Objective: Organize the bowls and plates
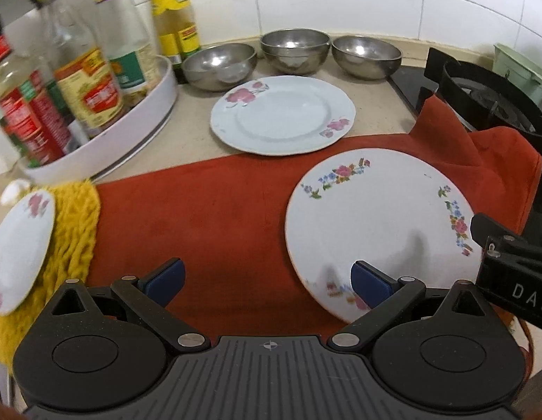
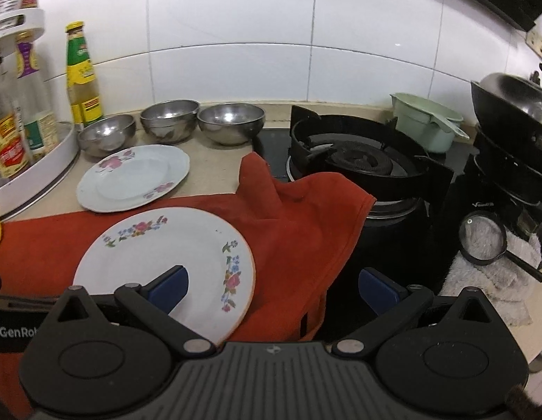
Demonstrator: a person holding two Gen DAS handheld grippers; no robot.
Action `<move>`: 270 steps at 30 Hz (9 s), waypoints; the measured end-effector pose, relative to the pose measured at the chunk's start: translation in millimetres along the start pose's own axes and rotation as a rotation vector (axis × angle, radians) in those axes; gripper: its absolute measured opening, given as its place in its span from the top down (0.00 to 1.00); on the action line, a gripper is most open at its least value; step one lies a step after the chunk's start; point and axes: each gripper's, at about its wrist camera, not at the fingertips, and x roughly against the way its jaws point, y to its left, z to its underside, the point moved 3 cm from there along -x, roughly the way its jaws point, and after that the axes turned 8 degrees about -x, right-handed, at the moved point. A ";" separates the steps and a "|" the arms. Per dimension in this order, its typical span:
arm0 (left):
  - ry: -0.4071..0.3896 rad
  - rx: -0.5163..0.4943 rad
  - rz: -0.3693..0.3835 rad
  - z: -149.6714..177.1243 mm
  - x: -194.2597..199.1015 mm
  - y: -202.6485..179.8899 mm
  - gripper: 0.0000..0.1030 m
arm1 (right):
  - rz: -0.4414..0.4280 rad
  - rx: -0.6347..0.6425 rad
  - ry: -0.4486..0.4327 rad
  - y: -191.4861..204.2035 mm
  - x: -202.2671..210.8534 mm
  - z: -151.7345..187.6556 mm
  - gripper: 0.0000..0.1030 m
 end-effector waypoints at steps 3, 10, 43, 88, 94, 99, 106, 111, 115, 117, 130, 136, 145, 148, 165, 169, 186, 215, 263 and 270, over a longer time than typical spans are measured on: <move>0.007 -0.036 0.021 -8.1 -11.9 3.6 0.01 | 0.015 -0.016 0.020 4.3 -10.4 -3.5 0.03; 0.015 -0.113 0.076 -14.5 -30.7 3.7 0.01 | 0.044 -0.024 0.053 14.3 -24.5 -6.0 0.03; 0.039 -0.073 0.273 -31.1 -66.3 -7.3 0.01 | -0.377 0.056 0.225 0.6 -43.1 -27.1 0.45; 0.068 0.072 0.243 -4.2 -39.3 40.7 0.07 | -0.621 0.062 0.386 45.0 -55.4 -25.1 0.50; 0.061 0.187 0.209 8.7 -30.6 75.8 0.07 | -0.610 0.103 0.426 60.4 -64.9 -24.2 0.50; 0.028 0.259 0.153 13.4 -17.0 103.2 0.07 | -0.609 0.119 0.344 62.2 -59.5 -39.7 0.50; -0.034 0.333 0.041 23.8 15.1 135.8 0.07 | -0.718 0.223 0.331 109.7 -50.4 -49.4 0.50; -0.032 0.431 -0.141 44.7 39.4 178.2 0.07 | -0.861 0.328 0.356 168.2 -41.0 -46.5 0.50; -0.040 0.489 -0.254 60.7 55.4 217.9 0.07 | -0.967 0.427 0.354 220.6 -31.2 -40.5 0.50; -0.042 0.495 -0.301 66.4 57.0 233.4 0.07 | -0.980 0.459 0.360 243.5 -29.2 -34.2 0.50; -0.012 0.543 -0.251 83.5 6.5 325.1 0.08 | -0.961 0.460 0.475 344.4 -43.4 -0.2 0.50; 0.004 0.567 -0.163 90.7 -18.5 346.0 0.12 | -0.961 0.448 0.519 364.9 -51.3 11.5 0.50; 0.018 0.555 -0.078 88.8 -43.1 356.9 0.19 | -0.955 0.461 0.545 385.0 -61.7 17.0 0.52; 0.013 0.558 -0.056 87.0 -45.0 358.4 0.17 | -0.964 0.460 0.549 390.4 -62.5 18.5 0.54; 0.038 0.544 -0.037 85.2 -32.6 348.1 0.12 | -0.955 0.480 0.543 391.8 -55.9 17.8 0.55; 0.046 0.521 0.002 88.9 -23.1 330.5 0.12 | -0.959 0.456 0.549 372.2 -45.9 10.6 0.55; 0.004 0.440 -0.003 91.5 -30.9 310.6 0.08 | -0.854 0.477 0.512 352.4 -44.6 27.8 0.59; -0.078 0.309 0.005 18.1 2.8 223.4 0.13 | -0.808 0.281 0.424 245.6 -38.7 -26.4 0.65; -0.013 0.005 0.239 -2.2 -16.3 34.4 0.14 | -0.496 0.101 0.396 42.5 -41.1 -14.1 0.64; -0.042 0.005 0.222 -5.8 -13.1 36.2 0.16 | -0.501 0.129 0.380 40.7 -42.8 -14.3 0.63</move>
